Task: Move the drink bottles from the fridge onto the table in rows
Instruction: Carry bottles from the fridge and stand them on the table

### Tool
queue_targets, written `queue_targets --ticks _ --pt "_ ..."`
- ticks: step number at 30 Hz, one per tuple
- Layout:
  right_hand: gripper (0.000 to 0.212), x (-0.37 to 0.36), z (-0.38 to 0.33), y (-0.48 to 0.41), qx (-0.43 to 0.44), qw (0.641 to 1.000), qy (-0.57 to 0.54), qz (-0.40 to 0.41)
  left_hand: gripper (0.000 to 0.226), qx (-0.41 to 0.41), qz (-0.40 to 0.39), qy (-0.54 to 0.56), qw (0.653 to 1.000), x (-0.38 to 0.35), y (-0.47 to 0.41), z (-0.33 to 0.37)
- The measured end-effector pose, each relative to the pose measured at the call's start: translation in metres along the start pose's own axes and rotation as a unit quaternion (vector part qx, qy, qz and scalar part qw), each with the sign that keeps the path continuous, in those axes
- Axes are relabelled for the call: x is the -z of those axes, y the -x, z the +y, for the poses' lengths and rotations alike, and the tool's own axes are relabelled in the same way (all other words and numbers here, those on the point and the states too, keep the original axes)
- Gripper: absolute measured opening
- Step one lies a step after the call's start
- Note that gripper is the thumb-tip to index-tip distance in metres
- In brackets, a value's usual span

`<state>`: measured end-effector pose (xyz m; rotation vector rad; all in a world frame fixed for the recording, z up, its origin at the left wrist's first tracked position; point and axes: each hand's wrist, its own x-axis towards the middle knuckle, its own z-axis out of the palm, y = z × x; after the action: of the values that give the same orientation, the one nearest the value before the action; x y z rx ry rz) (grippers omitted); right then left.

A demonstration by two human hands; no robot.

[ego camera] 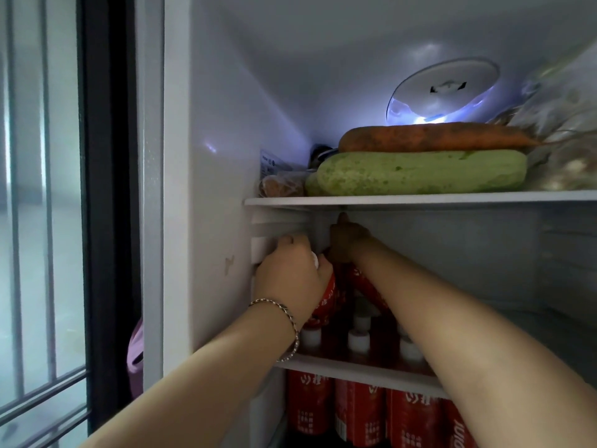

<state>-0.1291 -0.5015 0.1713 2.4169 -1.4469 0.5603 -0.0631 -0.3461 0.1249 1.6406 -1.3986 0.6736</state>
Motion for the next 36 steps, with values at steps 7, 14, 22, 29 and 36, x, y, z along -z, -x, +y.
queue_targets --ticks 7,14,22,29,36 --pt "0.058 0.012 0.010 0.023 0.035 0.998 -0.041 0.035 0.029 -0.011 -0.001 -0.012 1.000 0.000 0.000 0.002" --pt "0.043 0.012 0.004 0.065 0.091 0.990 0.032 0.103 0.028 -0.017 -0.006 -0.021 1.000 -0.002 0.000 0.002" --pt "0.032 0.033 0.011 0.129 0.109 0.983 0.065 0.134 0.032 -0.098 -0.031 -0.141 0.985 0.028 0.024 0.021" --pt "0.024 0.092 -0.009 0.230 0.091 0.963 0.175 0.184 0.026 -0.173 0.007 -0.059 0.983 0.108 0.062 0.037" --pt "0.011 0.143 -0.083 0.342 0.087 0.966 0.180 0.165 0.019 -0.165 -0.064 0.008 0.984 0.200 0.116 0.015"
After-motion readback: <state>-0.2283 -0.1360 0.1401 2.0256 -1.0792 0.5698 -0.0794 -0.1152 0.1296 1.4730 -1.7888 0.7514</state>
